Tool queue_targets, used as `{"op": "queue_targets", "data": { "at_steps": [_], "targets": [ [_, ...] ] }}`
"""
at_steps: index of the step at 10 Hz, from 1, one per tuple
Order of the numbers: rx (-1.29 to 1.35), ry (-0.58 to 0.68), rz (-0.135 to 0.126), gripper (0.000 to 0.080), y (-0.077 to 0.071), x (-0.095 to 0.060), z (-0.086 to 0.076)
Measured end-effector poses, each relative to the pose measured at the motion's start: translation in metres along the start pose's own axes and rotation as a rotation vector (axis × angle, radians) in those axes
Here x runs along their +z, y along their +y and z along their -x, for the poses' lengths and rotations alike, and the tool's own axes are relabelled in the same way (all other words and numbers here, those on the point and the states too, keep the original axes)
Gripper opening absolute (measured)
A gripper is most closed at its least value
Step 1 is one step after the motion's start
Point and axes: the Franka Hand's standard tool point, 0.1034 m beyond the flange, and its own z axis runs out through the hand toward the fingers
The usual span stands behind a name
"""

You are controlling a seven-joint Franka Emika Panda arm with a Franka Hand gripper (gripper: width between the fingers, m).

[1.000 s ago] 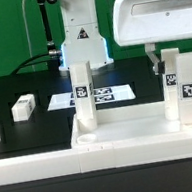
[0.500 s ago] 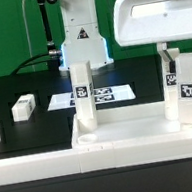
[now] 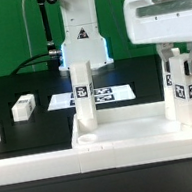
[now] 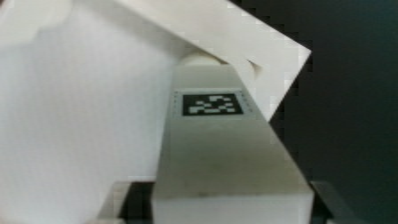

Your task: Assemble desk

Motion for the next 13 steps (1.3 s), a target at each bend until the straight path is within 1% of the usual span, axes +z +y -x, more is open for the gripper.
{"op": "queue_targets", "data": {
  "at_steps": [1,2,5,7,8,9,10,11,12,13],
  "targets": [
    [0.047,0.003,-0.004,0.0288,0.0006,0.0006,0.0002],
    [0.134,0.005,-0.003,0.0288,0.001,0.0008,0.001],
    [0.308,-0.032,-0.005,0.029,0.0018,0.0006,-0.0015],
    [0.407,-0.034,-0.003,0.029,0.002,0.0009,-0.0012],
    [0.421,-0.033,-0.005,0.0384,0.0016,0.001,-0.0015],
    [0.394,-0.031,-0.006,0.0384,0.0015,0.001,-0.0017],
    [0.336,-0.029,-0.007,0.0556,0.0014,0.001,-0.0016],
    [0.126,-0.028,-0.012,0.0556,-0.0006,-0.0002,-0.0005],
    [-0.008,-0.031,-0.025,0.063,-0.0019,-0.0001,0.0006],
    [-0.055,-0.023,-0.041,0.0644,-0.0003,0.002,0.0048]
  ]
}}
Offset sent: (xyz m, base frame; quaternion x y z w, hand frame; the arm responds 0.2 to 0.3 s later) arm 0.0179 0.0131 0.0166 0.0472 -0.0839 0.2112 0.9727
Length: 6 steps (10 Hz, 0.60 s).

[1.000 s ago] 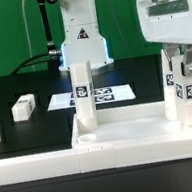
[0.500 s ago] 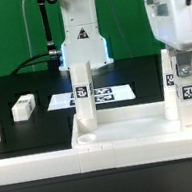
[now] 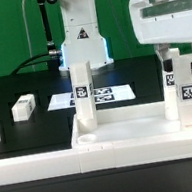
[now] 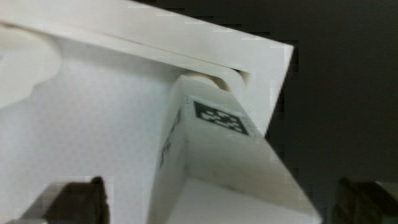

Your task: Assemble desk

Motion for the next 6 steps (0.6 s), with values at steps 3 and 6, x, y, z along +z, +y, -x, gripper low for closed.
{"op": "queue_targets", "data": {
  "at_steps": [3,6],
  "targets": [
    [-0.153,0.007,0.004,0.0649,0.0009,0.0003,-0.0037],
    [-0.773,0.045,0.038,0.0649,-0.0053,-0.005,-0.0032]
  ]
}}
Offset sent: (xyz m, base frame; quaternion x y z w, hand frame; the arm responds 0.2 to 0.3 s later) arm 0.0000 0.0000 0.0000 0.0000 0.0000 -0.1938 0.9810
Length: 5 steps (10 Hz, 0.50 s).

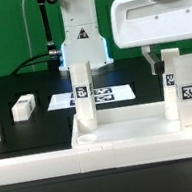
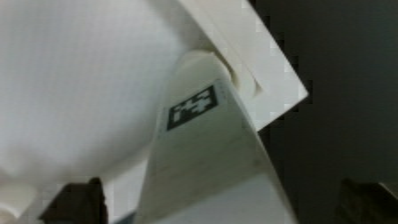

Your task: Assemble desk

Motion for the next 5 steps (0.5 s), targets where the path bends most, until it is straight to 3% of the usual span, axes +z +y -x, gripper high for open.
{"op": "queue_targets", "data": {
  "at_steps": [2,5],
  "targets": [
    [-0.145,0.02,-0.017,0.0649,-0.0132,-0.0033,0.0061],
    [-0.145,0.02,-0.009,0.0623,-0.0086,-0.0024,0.0042]
  ]
}}
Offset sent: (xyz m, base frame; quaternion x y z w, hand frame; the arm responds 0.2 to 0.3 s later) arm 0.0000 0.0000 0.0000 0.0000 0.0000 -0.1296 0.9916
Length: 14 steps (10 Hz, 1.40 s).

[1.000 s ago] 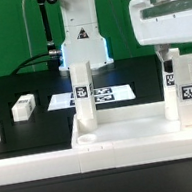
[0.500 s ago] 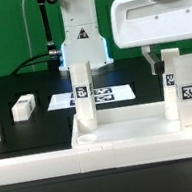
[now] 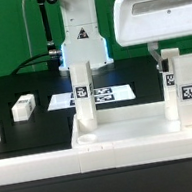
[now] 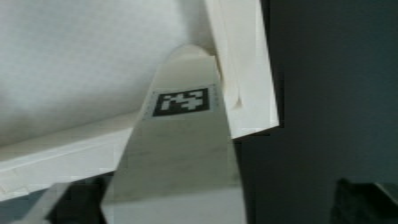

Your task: Assemble desk

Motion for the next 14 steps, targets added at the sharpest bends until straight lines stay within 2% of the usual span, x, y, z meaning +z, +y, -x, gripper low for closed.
{"op": "queue_targets", "data": {
  "at_steps": [1,2,3,5,6,7,10,11,14],
  "targets": [
    [0.007,0.0,0.0,0.045,0.001,0.0,0.0],
    [0.053,0.0,0.001,0.045,0.001,0.0,0.0],
    [0.137,0.001,0.003,0.0293,0.003,0.0,-0.001],
    [0.317,-0.002,0.007,0.0294,0.004,0.001,-0.001],
    [0.501,-0.012,0.016,0.0294,0.007,0.001,0.001],
    [0.657,-0.036,0.007,0.0294,0.01,0.001,0.001],
    [1.079,-0.113,-0.048,0.0294,0.015,0.001,0.002],
    [1.12,-0.134,-0.055,0.0294,0.02,0.001,0.001],
    [1.215,-0.149,-0.05,0.0294,0.022,0.001,0.0]
  ]
}}
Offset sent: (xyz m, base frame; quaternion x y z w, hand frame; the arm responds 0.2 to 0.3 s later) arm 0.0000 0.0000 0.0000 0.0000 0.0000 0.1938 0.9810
